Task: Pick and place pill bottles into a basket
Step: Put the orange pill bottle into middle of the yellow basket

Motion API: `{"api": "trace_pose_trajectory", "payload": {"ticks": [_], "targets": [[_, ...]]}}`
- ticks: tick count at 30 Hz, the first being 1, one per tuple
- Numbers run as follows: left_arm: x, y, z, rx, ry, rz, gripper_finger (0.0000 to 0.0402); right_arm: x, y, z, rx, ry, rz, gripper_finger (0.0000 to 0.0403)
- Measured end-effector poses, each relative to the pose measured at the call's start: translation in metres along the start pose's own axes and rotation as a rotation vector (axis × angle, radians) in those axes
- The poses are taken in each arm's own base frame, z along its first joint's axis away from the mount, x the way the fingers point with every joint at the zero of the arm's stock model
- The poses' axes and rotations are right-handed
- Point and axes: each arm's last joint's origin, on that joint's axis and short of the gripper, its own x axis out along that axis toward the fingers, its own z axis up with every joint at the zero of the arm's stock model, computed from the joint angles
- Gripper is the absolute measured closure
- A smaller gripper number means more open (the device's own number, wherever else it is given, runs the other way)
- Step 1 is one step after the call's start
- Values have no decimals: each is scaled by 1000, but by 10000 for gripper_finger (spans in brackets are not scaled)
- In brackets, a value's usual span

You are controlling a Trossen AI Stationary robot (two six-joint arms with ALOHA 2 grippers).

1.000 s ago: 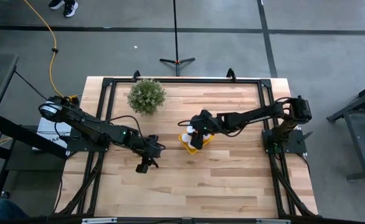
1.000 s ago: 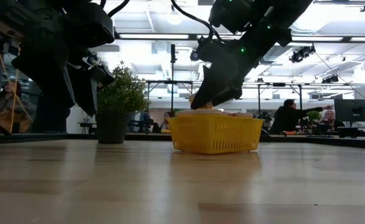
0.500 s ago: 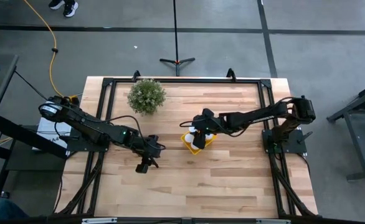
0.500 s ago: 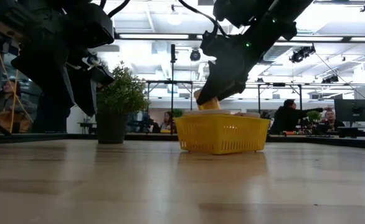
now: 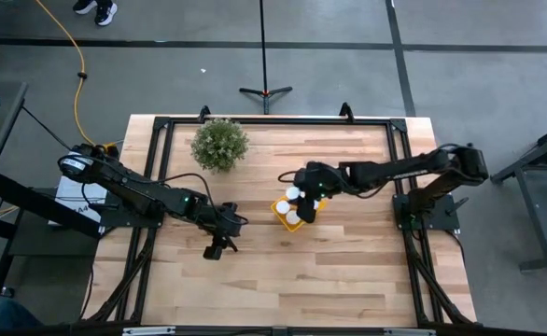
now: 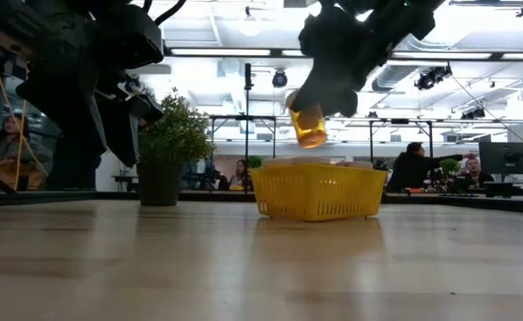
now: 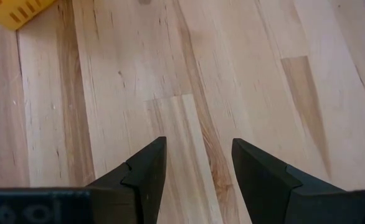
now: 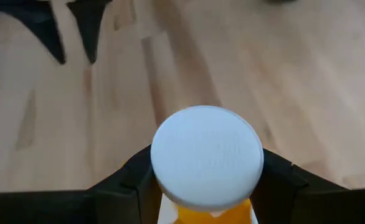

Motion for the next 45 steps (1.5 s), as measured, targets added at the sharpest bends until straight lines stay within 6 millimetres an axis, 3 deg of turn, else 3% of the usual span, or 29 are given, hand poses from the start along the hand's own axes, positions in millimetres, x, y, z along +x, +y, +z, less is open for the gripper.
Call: {"api": "trace_pose_trajectory", "payload": {"ticks": [13,45], "targets": [[0,0,0,-3,-2,2,186,-6,-29,-1,163,154,177,225],[0,0,1,-10,-9,1,186,9,-32,-11,182,240,213,194]]}}
